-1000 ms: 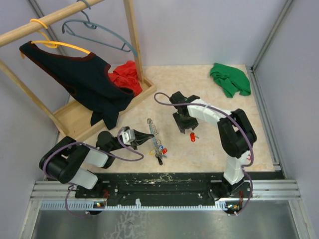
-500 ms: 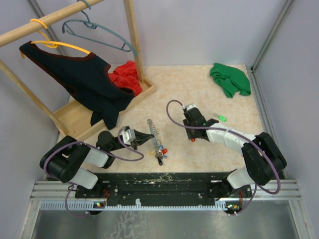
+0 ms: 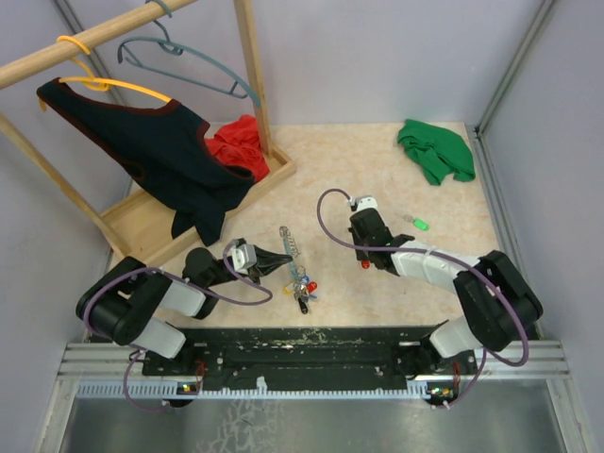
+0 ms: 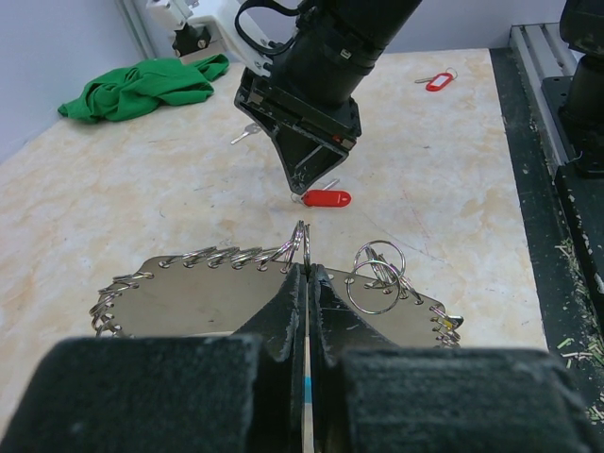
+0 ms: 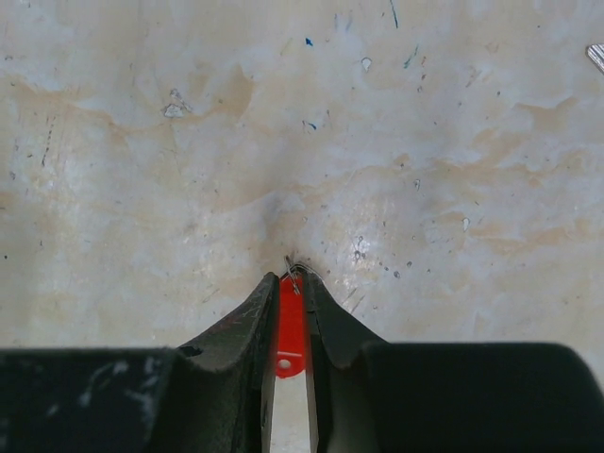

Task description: Put the keys on the keyring

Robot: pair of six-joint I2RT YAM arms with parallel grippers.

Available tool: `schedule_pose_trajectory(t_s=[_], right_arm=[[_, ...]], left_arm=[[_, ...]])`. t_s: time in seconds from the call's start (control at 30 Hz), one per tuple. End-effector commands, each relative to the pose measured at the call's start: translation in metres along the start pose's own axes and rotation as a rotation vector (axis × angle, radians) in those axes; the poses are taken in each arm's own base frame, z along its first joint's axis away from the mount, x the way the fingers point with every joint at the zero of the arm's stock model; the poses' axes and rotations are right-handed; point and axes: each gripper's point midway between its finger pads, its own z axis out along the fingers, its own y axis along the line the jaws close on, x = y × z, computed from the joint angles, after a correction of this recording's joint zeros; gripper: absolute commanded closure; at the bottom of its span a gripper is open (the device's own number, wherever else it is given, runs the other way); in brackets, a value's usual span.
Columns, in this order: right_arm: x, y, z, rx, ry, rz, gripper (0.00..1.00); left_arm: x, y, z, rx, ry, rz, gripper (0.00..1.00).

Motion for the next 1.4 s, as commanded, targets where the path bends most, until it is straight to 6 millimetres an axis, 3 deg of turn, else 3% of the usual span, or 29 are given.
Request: schedule_pose_trajectory(t_s=[0.0,0.17,0.33,0.5,0.73,0.9,1.2,1.37], right_arm=[[-0.015,0.003,0.005,0.014,-0.056,0.035,0.84],[-0.012,0.004,0.007,0.017,-0.035,0.033,0.85],[-0.011,0.002,0.007,0.031,-0.020,0.031,1.00],[-0.015,0.003,-0.003,0.027,0.049,-0.001,1.00],[-0.010,0.014,-0.016,-0.002,0.322,-0.093,1.00],[0.002,0.024,-0.007,-0.041,0.476,-0.153,1.00],[-0.010,0.033,0.009,-0.049,0.495,-0.168,0.99],[-0.022,0.039,0.005,-0.077,0.435,-0.160,0.87]], left_arm=[[-0.022,0.004,0.007,0.018,-0.072,0.063,1.00],[-0.022,0.004,0.006,0.017,-0.071,0.064,1.00],[-0.021,0.004,0.007,0.020,-0.071,0.061,1.00],[-0.022,0.004,0.006,0.018,-0.070,0.066,1.00],[-0.021,0.003,0.007,0.023,-0.065,0.065,1.00],[-0.021,0.003,0.007,0.025,-0.057,0.068,1.00],[-0.019,0.003,0.007,0.030,-0.048,0.067,1.00],[-0.020,0.004,0.007,0.027,-0.049,0.068,1.00]])
